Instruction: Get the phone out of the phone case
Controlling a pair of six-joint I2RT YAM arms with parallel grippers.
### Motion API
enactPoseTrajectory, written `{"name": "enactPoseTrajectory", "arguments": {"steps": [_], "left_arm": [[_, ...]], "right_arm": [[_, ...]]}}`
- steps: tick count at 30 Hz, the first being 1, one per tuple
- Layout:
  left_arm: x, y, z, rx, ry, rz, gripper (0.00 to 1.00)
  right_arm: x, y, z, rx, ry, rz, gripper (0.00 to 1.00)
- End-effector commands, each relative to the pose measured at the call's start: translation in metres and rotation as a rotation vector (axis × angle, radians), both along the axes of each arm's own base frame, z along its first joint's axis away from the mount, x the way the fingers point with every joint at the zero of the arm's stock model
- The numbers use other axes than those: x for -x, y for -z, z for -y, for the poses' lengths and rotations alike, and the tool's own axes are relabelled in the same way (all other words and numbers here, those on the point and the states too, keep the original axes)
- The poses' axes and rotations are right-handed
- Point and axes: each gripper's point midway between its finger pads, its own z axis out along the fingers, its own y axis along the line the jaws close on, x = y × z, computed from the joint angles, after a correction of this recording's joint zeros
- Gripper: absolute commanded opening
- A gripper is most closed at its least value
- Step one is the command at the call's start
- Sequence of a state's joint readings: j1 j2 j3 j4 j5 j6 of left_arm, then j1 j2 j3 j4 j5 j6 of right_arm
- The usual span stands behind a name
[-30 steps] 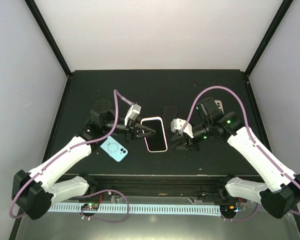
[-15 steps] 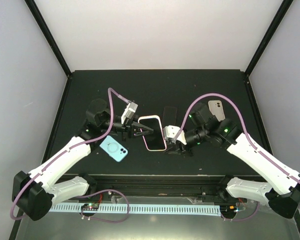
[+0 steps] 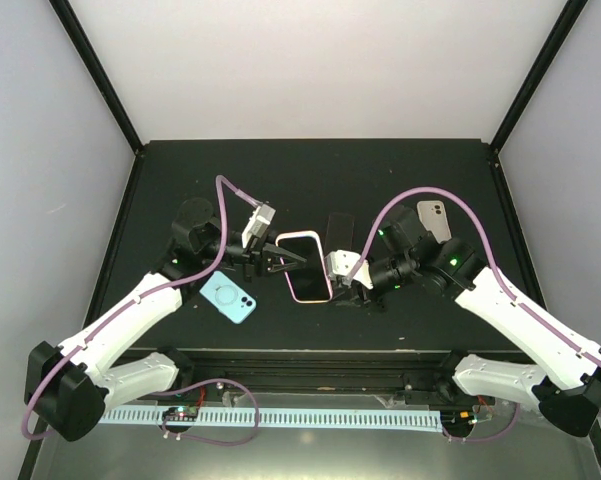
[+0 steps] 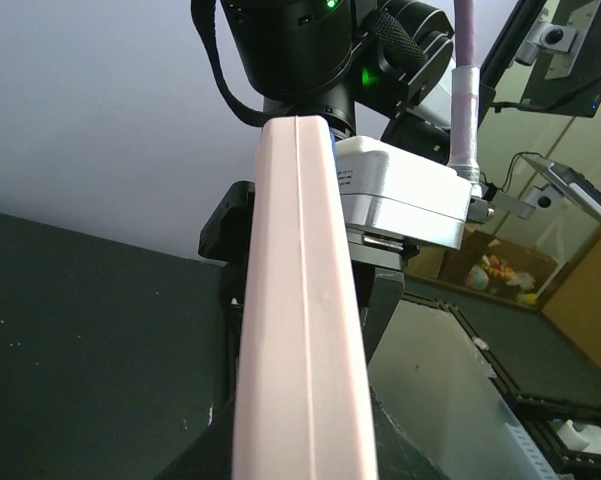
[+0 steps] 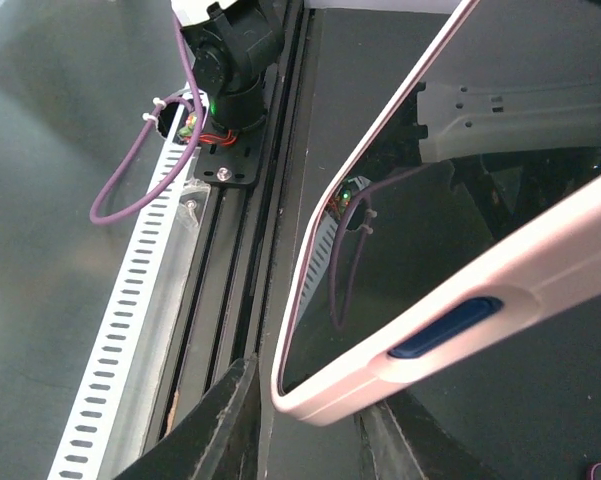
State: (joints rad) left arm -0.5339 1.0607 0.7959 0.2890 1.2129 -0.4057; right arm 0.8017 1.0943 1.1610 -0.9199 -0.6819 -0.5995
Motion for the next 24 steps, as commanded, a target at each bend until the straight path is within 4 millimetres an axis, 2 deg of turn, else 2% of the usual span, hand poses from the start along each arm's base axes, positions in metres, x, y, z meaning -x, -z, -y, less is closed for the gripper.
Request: {"name": "enactPoseTrajectory", "arguments": {"steps": [1,8,14,17,24], "left_arm": [[0.000,-0.011,-0.003,0.023,0.005,0.047,0.02],[-0.002,-0.008,-0.001,0.010,0.014,0.027,0.02],[-0.003,-0.005,0.000,-0.001,0.021,0.002,0.02],[-0.008,0.002,0.003,-0.023,0.025,-0.057,0.02],[-0.010,0.012,0.007,-0.042,0.059,-0.134,0.02]], "right_arm": [[0.001,-0.020,-0.003,-0.052,-0.010,0.050,0.26],[0.002,-0.017,-0.004,-0.037,-0.035,0.096,0.13],[0.008,-0.007,-0.007,0.011,-0.081,0.192,0.11],[0.009,-0.005,-0.011,0.032,-0.093,0.241,0.11],[0.001,-0.014,-0.019,0.011,-0.075,0.301,0.08]]}}
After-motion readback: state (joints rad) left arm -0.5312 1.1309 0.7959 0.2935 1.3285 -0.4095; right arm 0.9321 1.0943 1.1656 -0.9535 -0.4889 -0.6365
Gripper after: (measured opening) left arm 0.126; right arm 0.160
